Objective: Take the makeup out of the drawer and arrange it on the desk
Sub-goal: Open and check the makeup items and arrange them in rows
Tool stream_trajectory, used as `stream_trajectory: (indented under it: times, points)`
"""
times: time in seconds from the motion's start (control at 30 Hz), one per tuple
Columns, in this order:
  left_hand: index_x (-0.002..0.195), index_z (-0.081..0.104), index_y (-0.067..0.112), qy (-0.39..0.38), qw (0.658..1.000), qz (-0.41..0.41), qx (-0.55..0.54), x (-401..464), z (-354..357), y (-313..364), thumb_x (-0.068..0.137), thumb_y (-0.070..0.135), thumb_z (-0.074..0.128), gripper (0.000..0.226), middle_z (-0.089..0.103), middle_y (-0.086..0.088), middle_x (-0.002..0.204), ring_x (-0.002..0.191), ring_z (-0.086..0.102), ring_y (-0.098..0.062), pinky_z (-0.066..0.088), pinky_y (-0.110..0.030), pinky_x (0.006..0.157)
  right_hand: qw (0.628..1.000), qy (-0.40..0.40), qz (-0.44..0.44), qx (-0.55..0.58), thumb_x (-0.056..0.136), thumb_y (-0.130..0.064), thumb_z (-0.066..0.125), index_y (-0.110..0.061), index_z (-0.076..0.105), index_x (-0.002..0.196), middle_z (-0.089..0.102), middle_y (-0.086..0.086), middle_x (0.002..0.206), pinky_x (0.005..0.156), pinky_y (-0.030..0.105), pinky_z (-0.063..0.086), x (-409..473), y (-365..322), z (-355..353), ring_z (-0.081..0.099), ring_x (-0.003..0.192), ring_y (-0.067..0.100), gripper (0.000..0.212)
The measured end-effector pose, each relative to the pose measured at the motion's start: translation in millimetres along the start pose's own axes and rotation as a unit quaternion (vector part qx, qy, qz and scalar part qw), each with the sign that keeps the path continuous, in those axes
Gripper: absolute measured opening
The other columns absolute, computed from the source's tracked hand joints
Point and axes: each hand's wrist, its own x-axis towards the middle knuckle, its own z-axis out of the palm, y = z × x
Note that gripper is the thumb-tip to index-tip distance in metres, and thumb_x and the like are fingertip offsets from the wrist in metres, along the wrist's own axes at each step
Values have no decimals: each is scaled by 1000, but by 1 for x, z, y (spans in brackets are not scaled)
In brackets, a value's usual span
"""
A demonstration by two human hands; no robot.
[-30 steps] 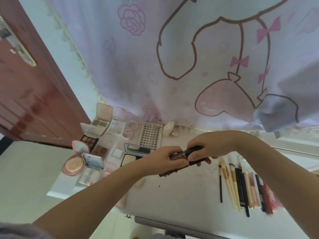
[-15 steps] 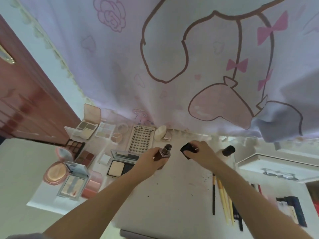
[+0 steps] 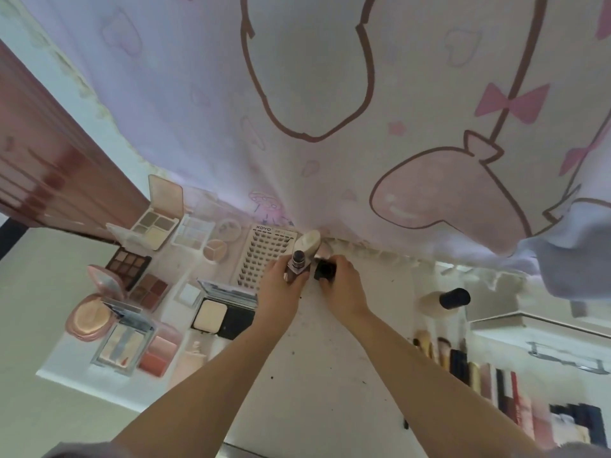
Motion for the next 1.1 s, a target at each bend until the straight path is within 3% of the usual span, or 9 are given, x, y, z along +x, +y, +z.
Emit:
stream_trajectory:
  times: [0.2, 0.3, 0.4, 0.57, 0.77, 0.83, 0.93, 1.03, 1.1]
  points:
    - [130, 45, 19, -4, 1000, 20, 17, -9, -4, 5, 84, 30, 67, 53, 46, 3, 121, 110, 47, -13, 42, -33, 91, 999, -38, -14, 17, 86, -23, 62, -11, 43, 131, 52, 14, 124, 94, 39, 44, -14, -3, -25, 50, 117, 29, 51]
    - [138, 36, 11, 47, 993, 101, 33, -34, -16, 8, 87, 19, 63, 59, 38, -2, 130, 118, 37, -12, 33, -26, 99, 996, -14, -76, -36, 94, -23, 53, -14, 50, 128, 49, 6, 130, 100, 31, 38, -31, 3, -76, 45, 122, 21, 36]
    - [132, 43, 8, 42, 978, 201, 41, -64, -9, 8, 86, 8, 62, 50, 41, -7, 130, 117, 38, -11, 37, -30, 100, 987, 48, -86, -126, 97, -23, 45, -16, 56, 121, 53, 2, 124, 89, 28, 40, -48, 16, -136, 46, 117, 19, 27]
    - [138, 37, 18, -185, 949, 246, 69, -77, 56, 39, 93, 19, 52, 47, 42, 2, 131, 119, 43, -9, 40, -21, 95, 926, 57, 58, -367, 98, -40, 35, -15, 55, 115, 57, 5, 106, 73, 34, 48, -63, 46, -175, 56, 97, 24, 36]
    - [149, 19, 16, -377, 908, 141, 112, -60, 128, 73, 94, 23, 51, 64, 26, -2, 151, 137, 30, -19, 29, -30, 111, 936, 5, 81, -341, 99, -43, 34, -11, 43, 109, 48, -2, 74, 57, 29, 39, -65, 69, -162, 50, 69, 19, 35]
    - [143, 31, 12, -406, 905, 95, 85, -56, 134, 78, 88, 18, 56, 60, 39, -6, 142, 126, 44, -21, 39, -34, 104, 949, -14, 62, -309, 98, -39, 38, -10, 41, 107, 48, -1, 74, 57, 30, 39, -65, 67, -162, 50, 69, 19, 30]
    - [111, 49, 12, -375, 920, 87, 74, -54, 123, 77, 84, 19, 60, 29, 58, -2, 107, 89, 57, -15, 52, -34, 85, 972, -37, 34, -229, 96, -39, 41, -11, 44, 96, 53, 2, 76, 64, 32, 45, -67, 59, -164, 54, 68, 19, 29]
    - [99, 52, 25, -358, 930, 77, 31, -52, 87, 76, 83, 29, 66, 21, 59, 7, 91, 77, 55, -7, 47, -18, 65, 992, -37, 14, -122, 93, -37, 46, -10, 49, 87, 51, 1, 71, 59, 28, 40, -73, 34, -169, 45, 60, 15, 28]
    - [98, 56, 27, -368, 925, 89, 9, -54, 57, 82, 81, 33, 70, 23, 59, 8, 82, 68, 55, -5, 45, -17, 54, 991, -31, 6, -132, 94, -37, 43, -13, 48, 80, 49, -1, 68, 56, 27, 37, -76, 13, -170, 43, 57, 14, 29]
